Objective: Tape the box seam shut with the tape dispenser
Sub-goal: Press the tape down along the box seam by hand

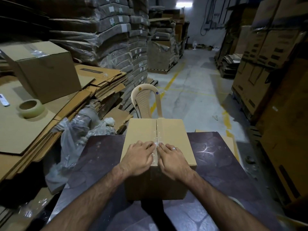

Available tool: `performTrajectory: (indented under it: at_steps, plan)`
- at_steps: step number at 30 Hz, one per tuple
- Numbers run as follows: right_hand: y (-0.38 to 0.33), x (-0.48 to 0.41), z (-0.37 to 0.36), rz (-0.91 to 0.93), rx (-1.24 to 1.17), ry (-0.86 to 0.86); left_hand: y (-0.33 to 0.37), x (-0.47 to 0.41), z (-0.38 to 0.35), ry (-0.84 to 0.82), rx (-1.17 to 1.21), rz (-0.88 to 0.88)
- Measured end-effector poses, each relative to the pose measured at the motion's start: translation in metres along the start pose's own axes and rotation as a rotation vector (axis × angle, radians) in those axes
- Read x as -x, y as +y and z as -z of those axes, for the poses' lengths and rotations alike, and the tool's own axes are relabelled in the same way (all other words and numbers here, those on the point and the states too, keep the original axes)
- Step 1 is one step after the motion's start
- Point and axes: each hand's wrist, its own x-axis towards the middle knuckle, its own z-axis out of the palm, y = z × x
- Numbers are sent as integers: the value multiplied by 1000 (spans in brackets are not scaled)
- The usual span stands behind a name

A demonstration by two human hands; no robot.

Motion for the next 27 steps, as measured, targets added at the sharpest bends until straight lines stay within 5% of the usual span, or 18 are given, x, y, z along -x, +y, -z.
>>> performTrajectory:
  at_steps: [27]
  plan:
    - [8, -17, -3, 44, 0, -44, 2, -5, -10, -3, 110, 120]
